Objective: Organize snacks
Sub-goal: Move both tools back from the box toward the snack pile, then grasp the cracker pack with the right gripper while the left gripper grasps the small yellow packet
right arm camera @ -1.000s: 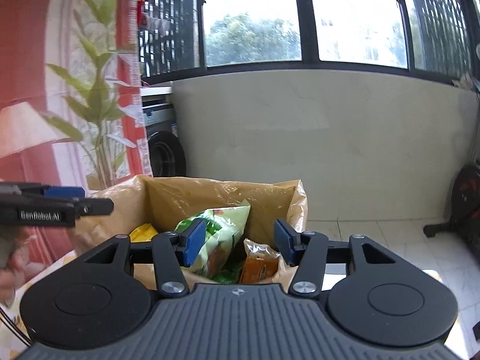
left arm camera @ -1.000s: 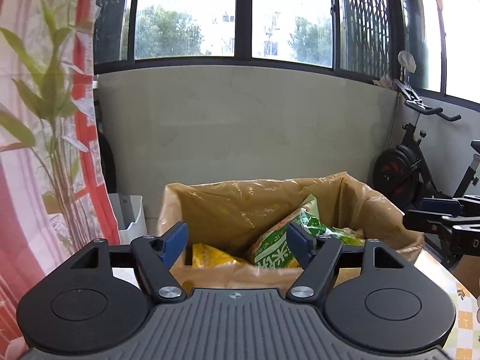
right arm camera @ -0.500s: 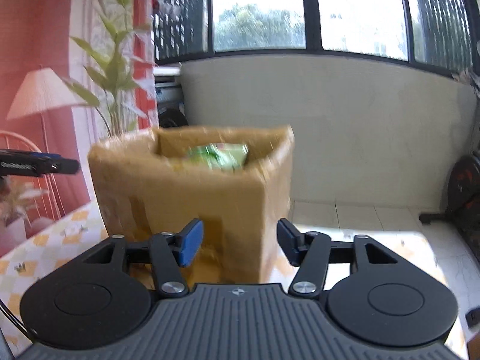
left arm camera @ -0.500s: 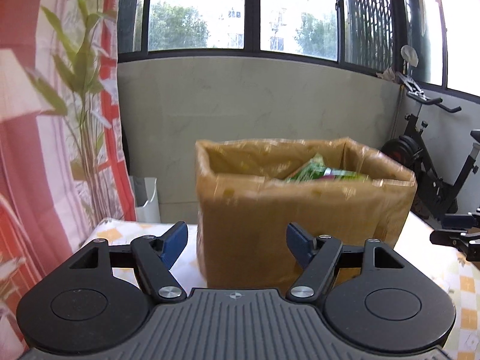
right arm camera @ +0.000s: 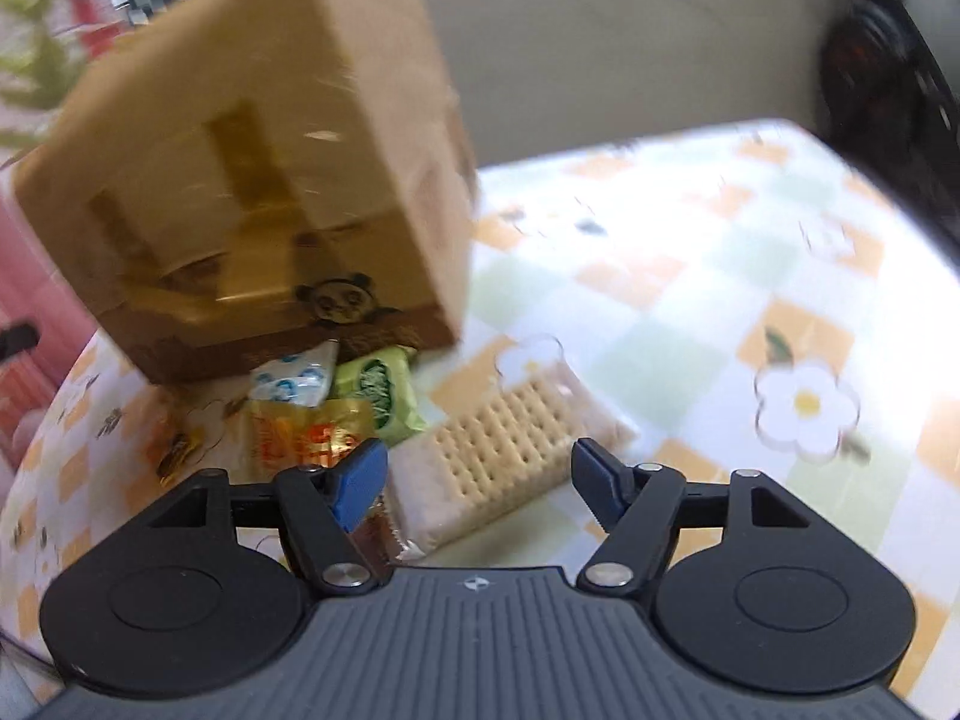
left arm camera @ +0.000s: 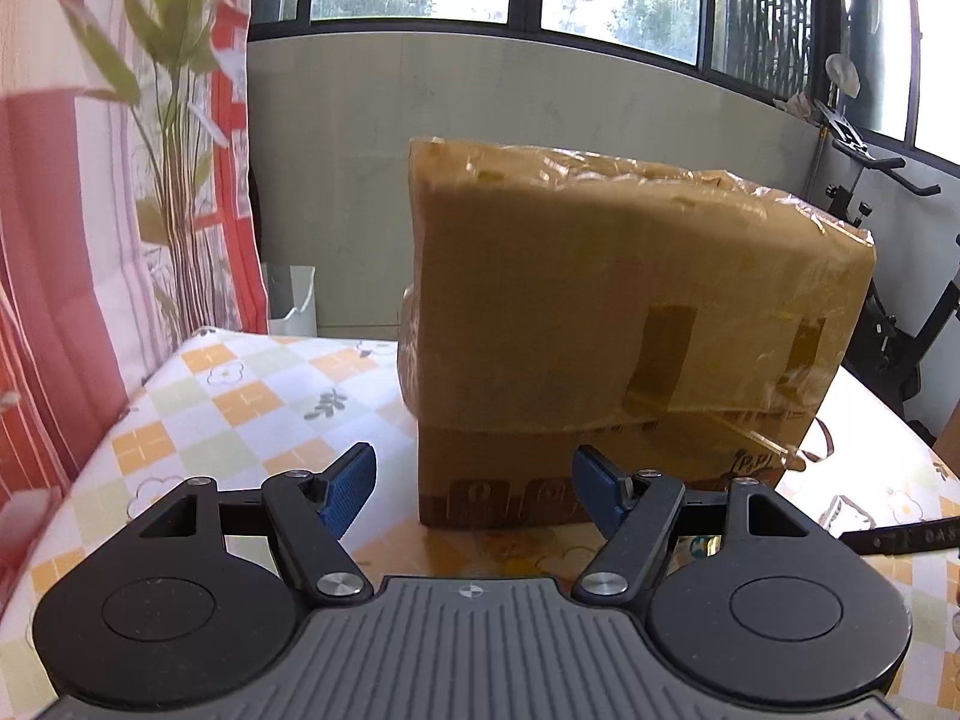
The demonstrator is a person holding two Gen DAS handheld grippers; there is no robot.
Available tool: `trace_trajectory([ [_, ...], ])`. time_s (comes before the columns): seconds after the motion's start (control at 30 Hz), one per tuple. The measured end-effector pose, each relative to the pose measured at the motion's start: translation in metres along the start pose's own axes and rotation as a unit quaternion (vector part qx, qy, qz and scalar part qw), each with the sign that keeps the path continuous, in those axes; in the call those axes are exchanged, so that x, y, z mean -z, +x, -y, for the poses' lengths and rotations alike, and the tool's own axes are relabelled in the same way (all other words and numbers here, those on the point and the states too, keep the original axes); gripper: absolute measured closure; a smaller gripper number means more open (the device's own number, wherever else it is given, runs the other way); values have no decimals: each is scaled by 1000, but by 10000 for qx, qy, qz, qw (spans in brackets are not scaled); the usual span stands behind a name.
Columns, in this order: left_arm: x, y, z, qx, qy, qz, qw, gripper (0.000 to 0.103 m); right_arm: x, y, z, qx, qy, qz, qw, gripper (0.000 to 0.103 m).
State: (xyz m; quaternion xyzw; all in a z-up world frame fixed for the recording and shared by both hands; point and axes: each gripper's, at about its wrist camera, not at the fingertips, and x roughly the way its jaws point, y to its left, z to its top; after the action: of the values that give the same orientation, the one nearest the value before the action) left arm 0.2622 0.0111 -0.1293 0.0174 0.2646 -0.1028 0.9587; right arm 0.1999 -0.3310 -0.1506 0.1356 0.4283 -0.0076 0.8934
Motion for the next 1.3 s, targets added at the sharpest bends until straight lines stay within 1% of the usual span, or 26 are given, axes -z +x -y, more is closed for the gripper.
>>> trace_trajectory([
  [0.1, 6, 2, -2, 15, -38, -42, 10000, 29, -7, 9, 3, 88, 112, -65, 9999, 32],
  [0.27, 14, 7, -6, 23, -136, -138, 9998, 29, -15, 24, -2, 249, -14, -15, 9997, 32],
  [0.37, 18, 9, -8, 31, -188, -191, 9996, 29, -13, 32, -9, 384, -292, -4, 9988, 32],
  [0.5, 26, 12, -7, 25, -216, -300, 9993, 29, -2, 35, -17, 536, -879, 315, 9942, 32],
  [0.57, 32, 14, -6, 24, -224, -390, 9990, 29, 4, 35, -14, 678, -1005, 387, 9919, 34],
  [0.63, 38, 17, -4, 41, -222, -481, 9986, 29, 11, 33, -8, 648, -1034, 515, 9912, 45],
  [0.7, 44, 21, -1, 51, -215, -590, 9980, 29, 19, 30, -8, 705, -1286, 619, 9872, 50],
  [0.8, 52, 28, 4, 60, -257, -770, 9967, 29, 32, 24, -12, 730, -1611, 789, 9811, 53],
  [0.93, 60, 40, 15, 37, -363, -957, 9947, 29, 34, 21, -12, 657, -1577, 850, 9816, 54],
  [1.0, 60, 49, 20, -98, -461, -1003, 9938, 29, 34, 21, -12, 631, -1547, 862, 9822, 54],
  [1.07, 58, 59, 24, -345, -580, -1009, 9926, 29, 34, 22, -11, 610, -1521, 876, 9826, 54],
  [1.2, 54, 79, 31, -665, -733, -1048, 9896, 28, 34, 23, -11, 627, -1527, 890, 9823, 54],
  [1.3, 55, 84, 36, -751, -668, -1029, 9896, 28, 35, 22, -11, 640, -1552, 893, 9818, 54],
])
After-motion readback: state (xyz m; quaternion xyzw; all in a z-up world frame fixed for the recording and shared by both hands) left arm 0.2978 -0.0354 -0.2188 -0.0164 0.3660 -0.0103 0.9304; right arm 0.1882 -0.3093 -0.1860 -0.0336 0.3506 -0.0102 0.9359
